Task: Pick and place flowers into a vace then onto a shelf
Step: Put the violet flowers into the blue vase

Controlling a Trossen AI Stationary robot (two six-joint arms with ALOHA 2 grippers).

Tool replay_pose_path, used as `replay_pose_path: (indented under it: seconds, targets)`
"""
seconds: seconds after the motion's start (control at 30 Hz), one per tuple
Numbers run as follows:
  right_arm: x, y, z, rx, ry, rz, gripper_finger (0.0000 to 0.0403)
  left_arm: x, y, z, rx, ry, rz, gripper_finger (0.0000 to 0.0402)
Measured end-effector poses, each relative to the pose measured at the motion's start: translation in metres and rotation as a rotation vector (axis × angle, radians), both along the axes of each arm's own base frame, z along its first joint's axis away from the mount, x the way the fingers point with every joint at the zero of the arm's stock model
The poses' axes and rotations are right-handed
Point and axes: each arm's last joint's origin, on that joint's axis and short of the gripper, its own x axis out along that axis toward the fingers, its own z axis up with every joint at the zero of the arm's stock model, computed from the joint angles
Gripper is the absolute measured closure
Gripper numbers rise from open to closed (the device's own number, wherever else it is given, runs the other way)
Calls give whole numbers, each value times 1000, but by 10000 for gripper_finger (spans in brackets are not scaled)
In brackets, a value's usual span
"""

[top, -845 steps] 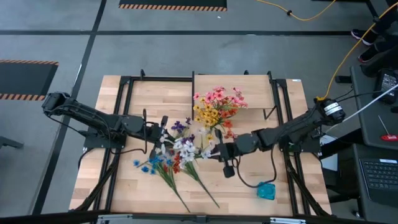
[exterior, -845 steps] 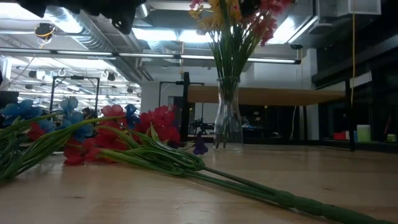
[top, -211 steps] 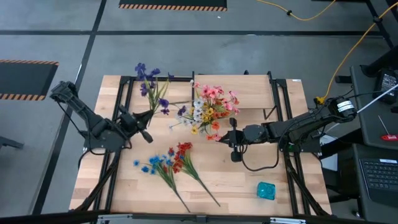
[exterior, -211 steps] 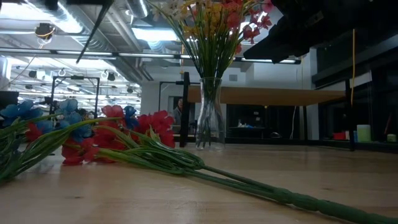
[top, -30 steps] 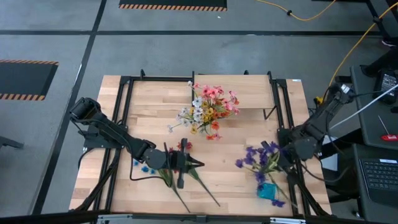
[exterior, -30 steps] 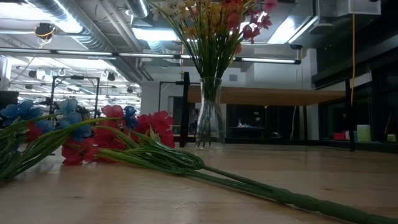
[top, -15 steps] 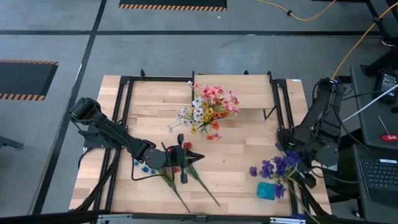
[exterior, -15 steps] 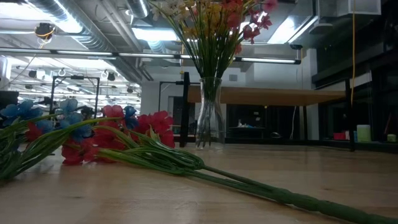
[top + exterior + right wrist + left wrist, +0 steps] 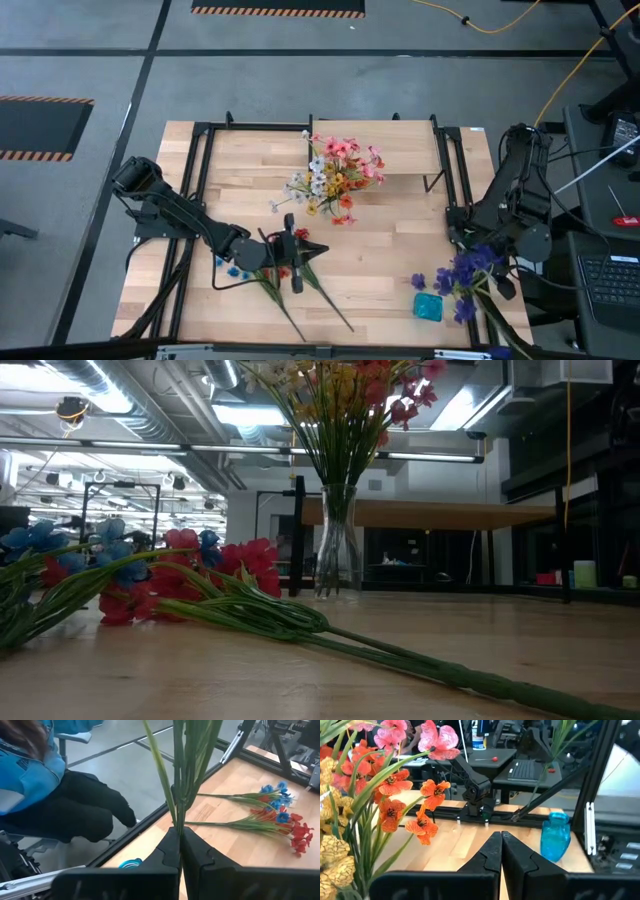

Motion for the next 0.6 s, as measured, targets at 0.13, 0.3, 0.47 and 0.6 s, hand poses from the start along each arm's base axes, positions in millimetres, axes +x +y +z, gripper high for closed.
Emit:
replay_pose_path:
  seconds: [0.13, 0.3, 0.47, 0.6]
  targets:
    - [0, -1, 2, 5, 1, 6, 403, 0, 0, 0, -42, -10, 9, 399]
    - [-4, -5, 18, 16, 18, 52, 403, 0, 0, 0, -45, -11, 11, 399]
    - [-9, -5, 25, 67, 36, 71, 403, 0, 1, 0, -42, -13, 39, 399]
    - [-11, 4, 24, 77, 14, 79, 403, 0, 1, 0, -39, -14, 54, 398]
